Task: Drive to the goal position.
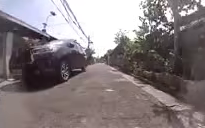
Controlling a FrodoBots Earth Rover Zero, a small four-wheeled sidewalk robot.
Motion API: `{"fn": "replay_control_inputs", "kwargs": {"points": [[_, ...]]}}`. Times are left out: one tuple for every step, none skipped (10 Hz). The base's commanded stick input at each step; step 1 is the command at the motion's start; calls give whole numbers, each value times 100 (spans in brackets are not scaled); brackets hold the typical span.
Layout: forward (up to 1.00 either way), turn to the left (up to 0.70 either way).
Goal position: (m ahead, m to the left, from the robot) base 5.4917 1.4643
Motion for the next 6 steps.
{"fn": "replay_control_inputs", "kwargs": {"points": [[100, 0], [100, 0], [100, 0], [100, 0], [100, 0], [100, 0]]}}
